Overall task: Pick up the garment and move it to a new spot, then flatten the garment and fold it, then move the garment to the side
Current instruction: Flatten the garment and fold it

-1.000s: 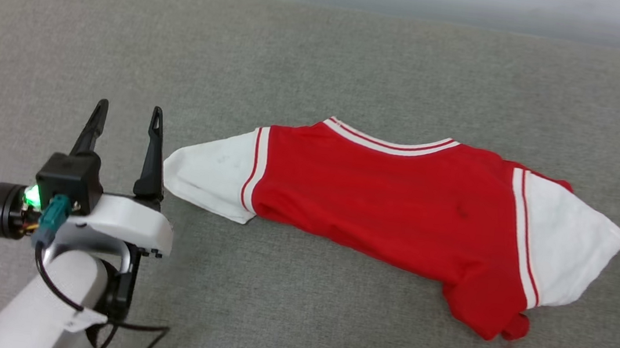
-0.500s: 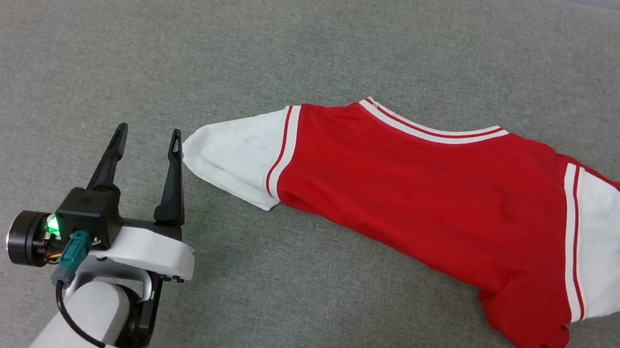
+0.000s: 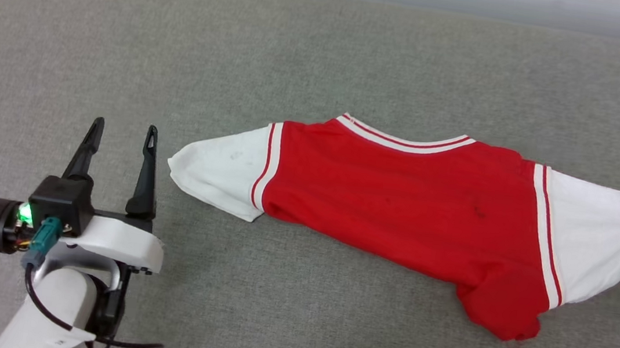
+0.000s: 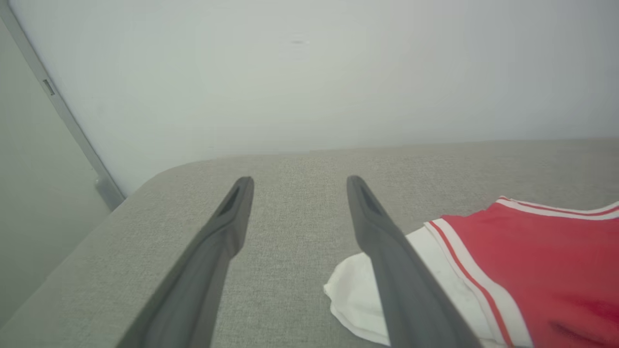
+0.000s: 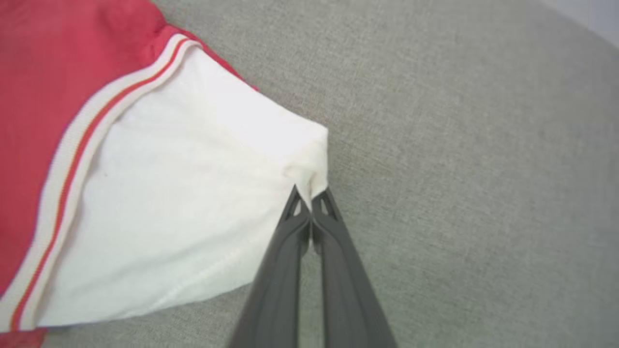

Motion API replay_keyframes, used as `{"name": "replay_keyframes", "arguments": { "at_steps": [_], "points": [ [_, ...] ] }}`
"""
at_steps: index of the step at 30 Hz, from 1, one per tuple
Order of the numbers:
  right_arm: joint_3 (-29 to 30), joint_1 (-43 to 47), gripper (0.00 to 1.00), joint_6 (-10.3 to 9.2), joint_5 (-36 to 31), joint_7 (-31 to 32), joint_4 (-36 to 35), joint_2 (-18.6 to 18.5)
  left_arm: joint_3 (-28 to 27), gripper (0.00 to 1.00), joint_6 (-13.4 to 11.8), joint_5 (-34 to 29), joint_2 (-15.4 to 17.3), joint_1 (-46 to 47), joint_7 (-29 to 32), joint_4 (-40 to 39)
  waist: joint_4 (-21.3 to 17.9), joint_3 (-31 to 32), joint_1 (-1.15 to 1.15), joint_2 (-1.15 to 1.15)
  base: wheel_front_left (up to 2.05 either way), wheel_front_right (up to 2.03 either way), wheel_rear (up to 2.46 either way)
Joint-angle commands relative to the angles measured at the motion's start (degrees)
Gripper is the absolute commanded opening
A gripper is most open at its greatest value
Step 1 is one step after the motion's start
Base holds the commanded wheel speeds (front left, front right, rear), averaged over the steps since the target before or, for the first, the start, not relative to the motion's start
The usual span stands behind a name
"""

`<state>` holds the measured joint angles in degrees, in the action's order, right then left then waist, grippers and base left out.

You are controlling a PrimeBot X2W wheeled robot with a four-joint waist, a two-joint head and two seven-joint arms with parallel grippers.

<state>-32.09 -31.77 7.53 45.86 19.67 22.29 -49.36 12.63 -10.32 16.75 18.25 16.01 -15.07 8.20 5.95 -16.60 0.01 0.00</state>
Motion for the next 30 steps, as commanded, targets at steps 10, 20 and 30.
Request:
{"name": "replay_keyframes", "arguments": {
  "at_steps": [10, 20, 30],
  "points": [
    [6.38, 7.63, 0.00, -0.08, 2.00, -4.86, -3.35, -3.58, 1.68, 1.00, 6.26, -0.63, 4.05, 8.17, 2.34, 4.48, -3.48, 3.70, -0.01, 0.00, 0.00, 0.00, 0.00],
    [12.24, 14.21, 0.00, -0.08, 0.31, -4.69, -6.77, -1.55, 7.07, 1.00, 15.77, 1.89, 7.36, 22.43, 18.98, 10.42, -5.25, 2.76, -0.01, 0.00, 0.00, 0.00, 0.00],
    [15.45, 15.41, 0.00, -0.08, -1.92, -2.34, -9.93, 0.78, 18.95, 1.00, 17.74, 14.90, 10.98, 33.66, 47.48, 17.10, -7.15, 0.19, -0.01, 0.00, 0.00, 0.00, 0.00]
  ]
}}
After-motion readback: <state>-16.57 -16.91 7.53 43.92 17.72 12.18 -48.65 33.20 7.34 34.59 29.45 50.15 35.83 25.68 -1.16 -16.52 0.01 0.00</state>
